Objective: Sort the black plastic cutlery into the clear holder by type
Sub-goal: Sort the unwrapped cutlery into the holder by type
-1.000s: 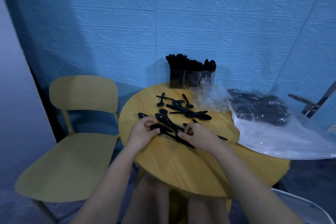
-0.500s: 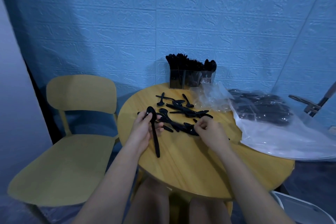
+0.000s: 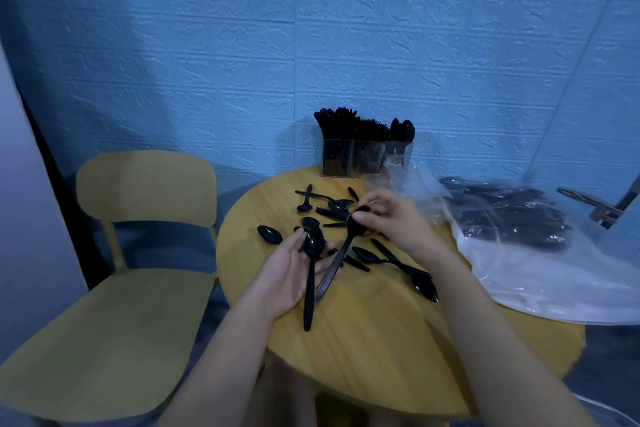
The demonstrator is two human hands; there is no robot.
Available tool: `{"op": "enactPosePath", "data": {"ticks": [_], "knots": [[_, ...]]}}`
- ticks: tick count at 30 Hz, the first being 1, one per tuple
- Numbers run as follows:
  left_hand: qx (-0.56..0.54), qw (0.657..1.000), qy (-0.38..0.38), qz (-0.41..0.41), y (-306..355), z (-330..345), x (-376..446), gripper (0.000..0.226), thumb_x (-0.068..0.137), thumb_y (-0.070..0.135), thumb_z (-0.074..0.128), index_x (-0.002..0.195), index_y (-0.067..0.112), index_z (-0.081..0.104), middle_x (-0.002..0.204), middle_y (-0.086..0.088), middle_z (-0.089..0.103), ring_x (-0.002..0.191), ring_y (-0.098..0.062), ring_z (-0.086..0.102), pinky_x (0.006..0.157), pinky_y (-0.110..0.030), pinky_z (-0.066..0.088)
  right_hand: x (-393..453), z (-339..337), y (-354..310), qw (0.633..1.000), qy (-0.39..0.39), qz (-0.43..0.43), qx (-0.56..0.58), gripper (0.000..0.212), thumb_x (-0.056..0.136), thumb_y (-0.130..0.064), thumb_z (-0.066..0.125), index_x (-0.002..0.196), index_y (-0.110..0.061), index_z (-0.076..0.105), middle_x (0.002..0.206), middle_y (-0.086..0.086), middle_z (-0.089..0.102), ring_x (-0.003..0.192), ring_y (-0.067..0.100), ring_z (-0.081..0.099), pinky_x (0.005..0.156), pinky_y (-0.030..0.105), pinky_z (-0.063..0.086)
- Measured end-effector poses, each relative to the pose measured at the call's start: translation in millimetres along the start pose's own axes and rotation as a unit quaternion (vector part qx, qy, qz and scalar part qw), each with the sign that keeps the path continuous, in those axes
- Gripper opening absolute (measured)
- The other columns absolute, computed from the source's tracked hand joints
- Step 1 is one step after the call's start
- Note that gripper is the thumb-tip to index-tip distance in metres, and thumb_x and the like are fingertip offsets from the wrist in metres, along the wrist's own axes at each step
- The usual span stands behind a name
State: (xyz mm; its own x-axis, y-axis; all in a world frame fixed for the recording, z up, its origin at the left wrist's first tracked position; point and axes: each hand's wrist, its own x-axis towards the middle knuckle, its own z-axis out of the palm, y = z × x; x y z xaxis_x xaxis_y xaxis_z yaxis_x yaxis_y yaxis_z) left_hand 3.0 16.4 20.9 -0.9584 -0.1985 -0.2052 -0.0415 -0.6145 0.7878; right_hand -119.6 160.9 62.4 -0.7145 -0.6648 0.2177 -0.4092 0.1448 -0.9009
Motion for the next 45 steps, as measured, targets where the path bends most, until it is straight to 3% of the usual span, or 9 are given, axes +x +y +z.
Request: {"op": "enactPosePath", "data": {"ticks": [3, 10, 17, 22, 28, 34, 38, 42, 45], "knots": [[0.0, 0.999, -0.036, -0.01, -2.1, 3.5, -2.1, 0.038, 0.102, 0.035, 0.03, 0.12, 0.013, 0.054, 0.111, -0.012, 0.069, 0.101, -0.031, 0.066, 0.087, -0.043, 0.051, 10.4, 16.8, -1.2, 0.992, -0.079, -0.02, -0.1, 0.007, 0.085, -0.02, 0.068, 0.086, -0.027, 0.065, 0.082, -0.008, 0.067, 0.074, 0.003, 0.063, 0.07, 0.019, 0.051], [0.004, 0.999, -0.048, -0.002, -8.3, -0.7, 0.8, 0.027, 0.095, 0.009, 0.046, 0.121, 0.01, 0.054, 0.099, -0.013, 0.063, 0.064, -0.018, 0.063, 0.061, -0.033, 0.058, 16.9, 44.2, 9.4, 0.969, -0.051, -0.091, -0.225, 0.019, 0.085, -0.029, 0.068, 0.103, -0.021, 0.07, 0.095, -0.005, 0.057, 0.072, 0.004, 0.051, 0.065, 0.013, 0.044], [0.031, 0.999, 0.016, 0.033, -9.3, -10.2, 7.4, 0.038, 0.095, -0.002, 0.04, 0.129, 0.012, 0.05, 0.093, -0.008, 0.064, 0.053, -0.008, 0.043, 0.045, -0.022, 0.042, 15.2, 2.9, 24.5, 0.951, -0.018, 0.028, -0.306, 0.026, 0.091, -0.03, 0.06, 0.116, -0.021, 0.066, 0.11, -0.009, 0.061, 0.089, 0.003, 0.05, 0.069, 0.013, 0.037], [0.007, 0.999, 0.013, 0.029, -9.2, -10.0, 2.2, 0.031, 0.095, 0.007, 0.046, 0.124, 0.01, 0.055, 0.092, -0.008, 0.066, 0.053, -0.009, 0.045, 0.045, -0.021, 0.042, 11.3, -1.6, 33.3, 0.932, -0.091, 0.085, -0.341, 0.026, 0.09, -0.034, 0.061, 0.112, -0.022, 0.067, 0.111, -0.004, 0.063, 0.094, 0.009, 0.053, 0.078, 0.021, 0.039], [-0.031, 0.999, 0.025, 0.023, -6.0, -9.6, -3.5, 0.029, 0.097, 0.018, 0.043, 0.124, 0.011, 0.052, 0.096, -0.009, 0.067, 0.06, -0.011, 0.056, 0.051, -0.023, 0.046, 11.9, 0.2, 30.5, 0.936, -0.099, 0.084, -0.329, 0.005, 0.088, -0.025, 0.067, 0.087, -0.02, 0.065, 0.09, -0.002, 0.062, 0.081, 0.01, 0.055, 0.062, 0.018, 0.041], [-0.044, 0.998, 0.029, 0.023, -5.2, -9.6, -4.2, 0.04, 0.098, 0.022, 0.042, 0.134, 0.004, 0.047, 0.097, -0.011, 0.068, 0.072, -0.016, 0.068, 0.058, -0.028, 0.056, 10.9, -6.9, 11.2, 0.99, 0.063, 0.038, -0.119, 0.007, 0.089, -0.019, 0.064, 0.083, -0.022, 0.062, 0.077, -0.005, 0.06, 0.068, 0.006, 0.056, 0.063, 0.019, 0.044], [-0.06, 0.998, 0.019, 0.02, -4.3, -8.0, -5.1, 0.033, 0.101, 0.026, 0.038, 0.119, 0.006, 0.056, 0.094, -0.01, 0.068, 0.078, -0.018, 0.07, 0.068, -0.031, 0.057, 13.3, 13.9, -5.7, 0.999, 0.03, 0.025, 0.018, 0.009, 0.088, -0.013, 0.064, 0.096, -0.017, 0.064, 0.073, -0.002, 0.064, 0.058, 0.003, 0.06, 0.057, 0.016, 0.051], [-0.055, 0.998, 0.003, 0.036, -2.8, -6.6, -7.1, 0.036, 0.102, 0.032, 0.032, 0.116, 0.011, 0.058, 0.097, -0.011, 0.066, 0.081, -0.021, 0.07, 0.074, -0.034, 0.058, 23.7, 45.5, -12.0, 0.998, -0.02, 0.019, -0.053, 0.004, 0.087, -0.02, 0.067, 0.087, -0.023, 0.064, 0.075, 0.0, 0.068, 0.071, 0.01, 0.063, 0.069, 0.023, 0.05], [-0.062, 0.997, -0.002, 0.044, -2.8, -7.4, -7.2, 0.038, 0.102, 0.035, 0.031, 0.118, 0.013, 0.057, 0.101, -0.011, 0.067, 0.079, -0.021, 0.069, 0.069, -0.034, 0.059, 30.1, 60.4, -13.1, 0.991, -0.02, -0.013, -0.128, 0.007, 0.085, -0.019, 0.067, 0.083, -0.023, 0.062, 0.072, -0.005, 0.066, 0.065, 0.002, 0.06, 0.058, 0.007, 0.042]]}}
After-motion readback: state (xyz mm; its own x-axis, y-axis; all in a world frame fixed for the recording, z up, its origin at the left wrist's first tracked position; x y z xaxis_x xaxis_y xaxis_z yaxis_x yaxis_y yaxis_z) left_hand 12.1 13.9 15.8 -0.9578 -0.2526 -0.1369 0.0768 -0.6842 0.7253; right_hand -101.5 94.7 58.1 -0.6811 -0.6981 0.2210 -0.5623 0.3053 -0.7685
